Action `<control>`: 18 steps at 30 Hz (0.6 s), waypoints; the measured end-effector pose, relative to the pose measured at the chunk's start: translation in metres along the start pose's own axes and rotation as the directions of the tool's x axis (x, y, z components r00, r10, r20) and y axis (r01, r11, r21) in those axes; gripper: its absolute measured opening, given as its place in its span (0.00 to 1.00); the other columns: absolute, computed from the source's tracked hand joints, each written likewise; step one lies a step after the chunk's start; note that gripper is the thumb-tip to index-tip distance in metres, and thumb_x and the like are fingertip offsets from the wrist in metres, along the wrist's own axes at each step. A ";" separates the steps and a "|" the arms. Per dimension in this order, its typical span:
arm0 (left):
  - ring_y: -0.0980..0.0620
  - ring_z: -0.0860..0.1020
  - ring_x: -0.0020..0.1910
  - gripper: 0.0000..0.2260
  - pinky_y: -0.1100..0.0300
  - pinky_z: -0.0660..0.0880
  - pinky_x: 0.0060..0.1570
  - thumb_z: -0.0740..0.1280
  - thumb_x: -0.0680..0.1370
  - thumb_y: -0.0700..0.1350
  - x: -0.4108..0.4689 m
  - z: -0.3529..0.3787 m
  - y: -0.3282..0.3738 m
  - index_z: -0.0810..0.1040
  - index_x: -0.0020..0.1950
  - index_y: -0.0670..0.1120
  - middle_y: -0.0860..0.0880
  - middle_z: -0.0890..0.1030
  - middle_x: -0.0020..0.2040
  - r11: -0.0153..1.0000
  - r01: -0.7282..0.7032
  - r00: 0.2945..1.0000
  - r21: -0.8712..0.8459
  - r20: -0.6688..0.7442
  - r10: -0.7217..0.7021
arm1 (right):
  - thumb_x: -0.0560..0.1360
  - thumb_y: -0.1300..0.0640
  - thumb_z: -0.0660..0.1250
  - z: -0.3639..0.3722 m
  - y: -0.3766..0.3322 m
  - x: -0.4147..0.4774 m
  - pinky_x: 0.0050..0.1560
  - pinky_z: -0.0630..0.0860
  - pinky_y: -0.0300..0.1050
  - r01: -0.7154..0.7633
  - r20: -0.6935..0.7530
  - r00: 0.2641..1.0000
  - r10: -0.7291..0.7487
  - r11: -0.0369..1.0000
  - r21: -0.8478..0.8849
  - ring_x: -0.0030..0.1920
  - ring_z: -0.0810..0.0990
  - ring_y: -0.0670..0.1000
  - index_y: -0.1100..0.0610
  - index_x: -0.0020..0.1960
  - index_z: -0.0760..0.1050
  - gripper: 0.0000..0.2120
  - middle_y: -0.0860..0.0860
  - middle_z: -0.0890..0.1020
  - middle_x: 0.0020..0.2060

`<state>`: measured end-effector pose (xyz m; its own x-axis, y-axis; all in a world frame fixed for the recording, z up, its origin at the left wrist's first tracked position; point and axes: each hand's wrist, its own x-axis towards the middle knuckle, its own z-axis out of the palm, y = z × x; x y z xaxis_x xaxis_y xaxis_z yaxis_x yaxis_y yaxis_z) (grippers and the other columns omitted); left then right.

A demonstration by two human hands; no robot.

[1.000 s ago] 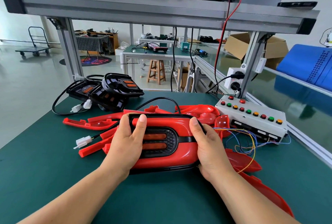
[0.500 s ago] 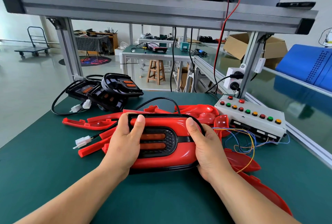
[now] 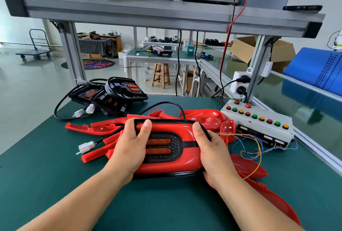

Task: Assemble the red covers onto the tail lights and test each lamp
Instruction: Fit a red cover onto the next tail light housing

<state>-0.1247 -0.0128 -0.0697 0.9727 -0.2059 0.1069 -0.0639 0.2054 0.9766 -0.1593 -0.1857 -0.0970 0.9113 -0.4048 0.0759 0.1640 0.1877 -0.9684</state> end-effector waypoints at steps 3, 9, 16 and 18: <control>0.38 0.84 0.47 0.16 0.43 0.81 0.44 0.55 0.80 0.62 0.004 -0.006 -0.001 0.70 0.58 0.52 0.42 0.85 0.49 0.997 0.073 0.996 0.025 0.043 -0.074 | 0.61 0.32 0.73 -0.001 -0.004 0.001 0.52 0.79 0.67 -0.030 -0.012 0.999 0.030 1.000 -0.009 0.51 0.83 0.64 0.59 0.50 0.81 0.33 0.61 0.85 0.48; 0.73 0.78 0.44 0.24 0.71 0.72 0.44 0.51 0.70 0.72 -0.001 -0.008 -0.005 0.77 0.51 0.60 0.68 0.82 0.44 0.951 -0.083 0.994 0.298 -0.041 0.099 | 0.60 0.24 0.66 0.001 -0.009 0.002 0.50 0.78 0.71 -0.075 -0.078 0.994 0.081 0.995 0.067 0.50 0.83 0.66 0.61 0.47 0.78 0.39 0.71 0.78 0.53; 0.47 0.77 0.40 0.30 0.55 0.73 0.41 0.46 0.70 0.71 0.002 -0.007 -0.015 0.69 0.44 0.45 0.47 0.79 0.37 0.819 -0.169 0.950 0.549 -0.130 0.283 | 0.55 0.15 0.56 0.004 -0.007 -0.003 0.56 0.76 0.64 0.080 -0.156 0.980 -0.121 0.966 -0.247 0.48 0.81 0.62 0.58 0.41 0.75 0.45 0.60 0.82 0.42; 0.56 0.74 0.37 0.27 0.62 0.66 0.35 0.45 0.70 0.70 0.002 -0.006 -0.016 0.68 0.42 0.48 0.51 0.77 0.36 0.762 -0.167 0.942 0.625 -0.128 0.311 | 0.56 0.16 0.57 0.005 -0.007 -0.003 0.54 0.77 0.64 0.094 -0.176 0.974 -0.145 0.959 -0.267 0.41 0.79 0.58 0.56 0.37 0.74 0.41 0.55 0.80 0.35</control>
<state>-0.1209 -0.0108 -0.0862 0.9247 -0.0074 0.3807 -0.3505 -0.4073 0.8434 -0.1616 -0.1815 -0.0892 0.7968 -0.5791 0.1724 0.1425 -0.0972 -0.9850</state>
